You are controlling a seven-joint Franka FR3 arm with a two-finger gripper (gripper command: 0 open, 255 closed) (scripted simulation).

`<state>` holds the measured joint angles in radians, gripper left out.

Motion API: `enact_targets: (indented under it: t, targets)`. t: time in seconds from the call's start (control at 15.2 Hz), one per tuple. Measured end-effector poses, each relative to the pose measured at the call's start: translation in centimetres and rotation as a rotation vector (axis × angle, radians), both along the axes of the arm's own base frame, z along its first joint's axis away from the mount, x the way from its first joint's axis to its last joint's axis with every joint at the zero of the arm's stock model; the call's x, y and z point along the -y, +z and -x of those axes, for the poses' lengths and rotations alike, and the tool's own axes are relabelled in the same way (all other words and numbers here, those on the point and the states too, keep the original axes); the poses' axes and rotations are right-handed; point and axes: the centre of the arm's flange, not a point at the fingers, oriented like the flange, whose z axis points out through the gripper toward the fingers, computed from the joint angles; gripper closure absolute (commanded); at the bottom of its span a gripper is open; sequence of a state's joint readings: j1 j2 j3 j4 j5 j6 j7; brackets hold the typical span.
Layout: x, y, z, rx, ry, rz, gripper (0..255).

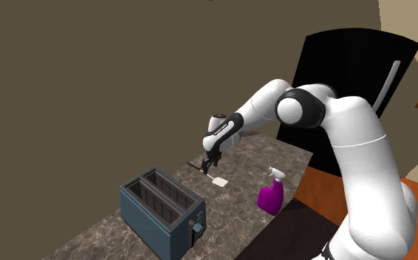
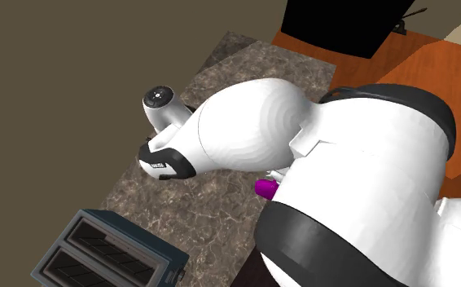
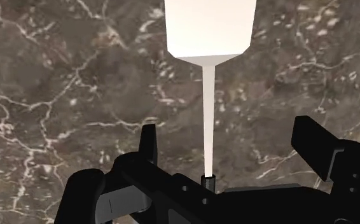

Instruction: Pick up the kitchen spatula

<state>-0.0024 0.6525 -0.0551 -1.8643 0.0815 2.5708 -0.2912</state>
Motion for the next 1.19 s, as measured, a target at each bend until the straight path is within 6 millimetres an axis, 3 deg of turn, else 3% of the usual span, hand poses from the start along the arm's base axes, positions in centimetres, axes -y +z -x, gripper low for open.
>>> enact_targets:
  t: [0.53, 0.59, 1.19]
  targets:
    - [0.0, -4.3, -0.6, 0.002, 0.004, 0.000, 0]
    - [0.1, -4.5, -0.6, 0.002, 0.004, 0.000, 255]
    - [-0.4, -4.1, -0.8, 0.017, 0.010, -0.004, 255]
